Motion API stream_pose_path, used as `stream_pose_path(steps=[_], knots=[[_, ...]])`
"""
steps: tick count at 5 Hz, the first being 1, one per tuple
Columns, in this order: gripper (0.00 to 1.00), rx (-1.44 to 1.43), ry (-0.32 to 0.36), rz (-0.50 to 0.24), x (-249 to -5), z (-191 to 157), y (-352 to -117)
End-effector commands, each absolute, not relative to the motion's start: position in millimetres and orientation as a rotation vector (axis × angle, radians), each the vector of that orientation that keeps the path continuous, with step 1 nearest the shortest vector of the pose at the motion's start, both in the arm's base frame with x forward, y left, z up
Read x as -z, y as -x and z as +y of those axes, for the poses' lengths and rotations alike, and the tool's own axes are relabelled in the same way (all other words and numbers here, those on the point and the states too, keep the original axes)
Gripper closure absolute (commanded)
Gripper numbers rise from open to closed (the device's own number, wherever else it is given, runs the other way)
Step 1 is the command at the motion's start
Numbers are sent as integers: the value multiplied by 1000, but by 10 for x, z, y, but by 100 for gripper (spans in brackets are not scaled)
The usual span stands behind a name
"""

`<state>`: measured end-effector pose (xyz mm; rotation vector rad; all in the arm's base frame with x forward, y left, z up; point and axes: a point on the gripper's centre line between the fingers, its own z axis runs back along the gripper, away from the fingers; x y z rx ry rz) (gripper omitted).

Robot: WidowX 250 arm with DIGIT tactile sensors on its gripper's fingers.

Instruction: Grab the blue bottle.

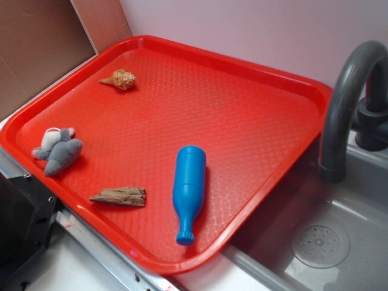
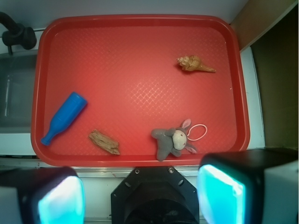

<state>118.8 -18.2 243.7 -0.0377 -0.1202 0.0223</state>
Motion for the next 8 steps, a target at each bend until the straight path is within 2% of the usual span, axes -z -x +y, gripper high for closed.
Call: stream_pose_path(steps=[1, 2, 3, 4, 5, 6, 8], knots=[[0, -22, 38, -120, -2437, -182, -1188], [0, -274, 52, -120, -2346, -385, -1219], [0, -433, 92, -152, -2273, -611, -1322], [0, -452, 80, -164, -2091, -877, -1516], [0, -488, 58, -182, -1802, -1103, -1770], [0, -621, 61, -184, -1570, -1163, -1894], [0, -718, 36, -151, -1082, -1304, -1991]])
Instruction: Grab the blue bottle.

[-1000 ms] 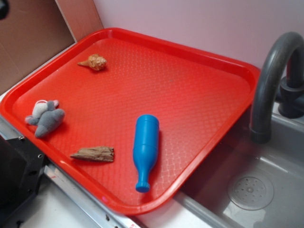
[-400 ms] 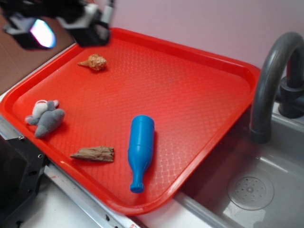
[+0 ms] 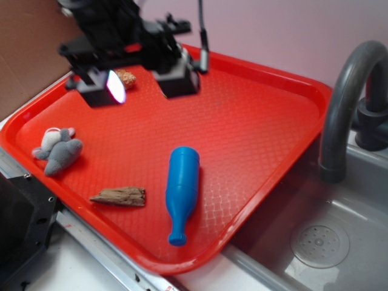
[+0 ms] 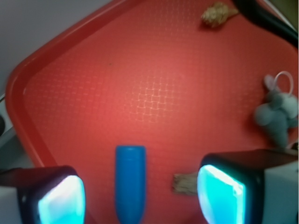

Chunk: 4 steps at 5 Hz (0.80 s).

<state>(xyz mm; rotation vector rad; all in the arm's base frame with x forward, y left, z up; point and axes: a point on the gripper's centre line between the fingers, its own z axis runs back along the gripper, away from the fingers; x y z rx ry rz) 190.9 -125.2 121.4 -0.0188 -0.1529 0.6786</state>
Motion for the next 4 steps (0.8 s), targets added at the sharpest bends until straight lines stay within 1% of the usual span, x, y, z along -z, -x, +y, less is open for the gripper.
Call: stream_pose_path(steps=[1, 2, 3, 4], knots=[[0, -722, -8, -130, -852, -1313, -2008], [0, -713, 7, -79, -663, -1310, -1983], [0, -712, -15, -65, -495, -1293, -1948], [0, -683, 50, -37, -344, -1315, -1940]])
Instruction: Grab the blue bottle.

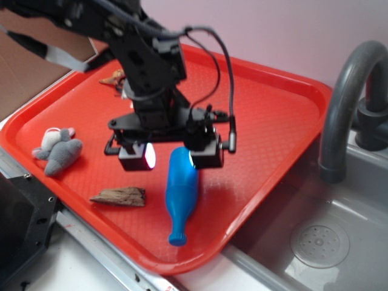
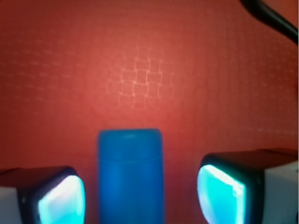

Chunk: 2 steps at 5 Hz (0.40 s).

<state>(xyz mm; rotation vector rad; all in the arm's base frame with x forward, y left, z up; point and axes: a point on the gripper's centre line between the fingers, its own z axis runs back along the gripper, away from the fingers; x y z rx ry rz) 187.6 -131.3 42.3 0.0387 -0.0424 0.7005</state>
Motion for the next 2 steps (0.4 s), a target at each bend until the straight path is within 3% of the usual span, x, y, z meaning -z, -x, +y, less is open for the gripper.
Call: stream_pose_path(steps=[1, 2], knots=[[0, -674, 58, -25, -239, -1326, -1929], [0, -656, 47, -19, -162, -1353, -1917]])
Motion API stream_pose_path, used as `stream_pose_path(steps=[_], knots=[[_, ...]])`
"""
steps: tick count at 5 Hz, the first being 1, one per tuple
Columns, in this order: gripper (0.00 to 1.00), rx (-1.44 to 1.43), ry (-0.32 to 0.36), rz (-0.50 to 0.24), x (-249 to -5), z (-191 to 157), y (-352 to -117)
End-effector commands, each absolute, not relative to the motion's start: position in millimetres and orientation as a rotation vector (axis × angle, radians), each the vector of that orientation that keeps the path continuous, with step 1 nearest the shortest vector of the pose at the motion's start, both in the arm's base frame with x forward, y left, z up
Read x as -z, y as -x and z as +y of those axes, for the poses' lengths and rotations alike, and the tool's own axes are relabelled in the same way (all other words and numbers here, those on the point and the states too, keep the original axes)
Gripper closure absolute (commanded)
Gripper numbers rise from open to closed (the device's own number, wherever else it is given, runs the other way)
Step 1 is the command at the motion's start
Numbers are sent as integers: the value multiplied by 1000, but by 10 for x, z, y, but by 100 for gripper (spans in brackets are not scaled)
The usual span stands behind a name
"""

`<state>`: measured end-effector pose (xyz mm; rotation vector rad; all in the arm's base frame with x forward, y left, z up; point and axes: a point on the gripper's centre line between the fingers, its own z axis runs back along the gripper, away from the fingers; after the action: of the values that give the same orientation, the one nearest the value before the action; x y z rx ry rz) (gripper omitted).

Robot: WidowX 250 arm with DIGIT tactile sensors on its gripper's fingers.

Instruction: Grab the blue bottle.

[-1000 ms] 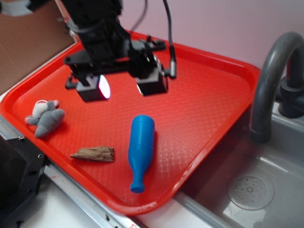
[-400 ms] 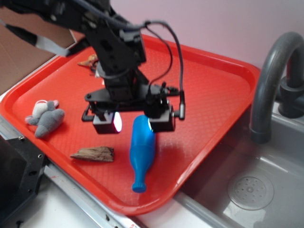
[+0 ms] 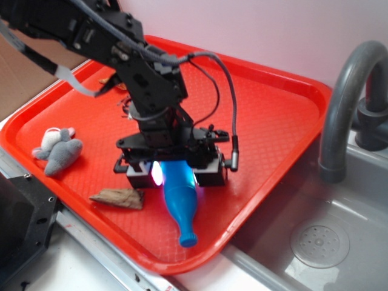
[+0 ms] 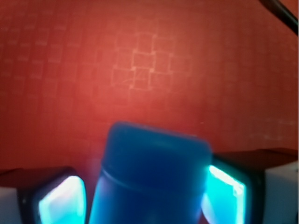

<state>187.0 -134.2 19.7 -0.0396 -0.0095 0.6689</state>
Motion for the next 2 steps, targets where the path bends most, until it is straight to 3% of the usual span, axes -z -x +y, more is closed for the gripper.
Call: stream_pose_path(steps=[1, 2], knots=[[100, -652, 41, -40, -132, -1359, -1883], [100, -669, 35, -49, -130, -1341, -1851]])
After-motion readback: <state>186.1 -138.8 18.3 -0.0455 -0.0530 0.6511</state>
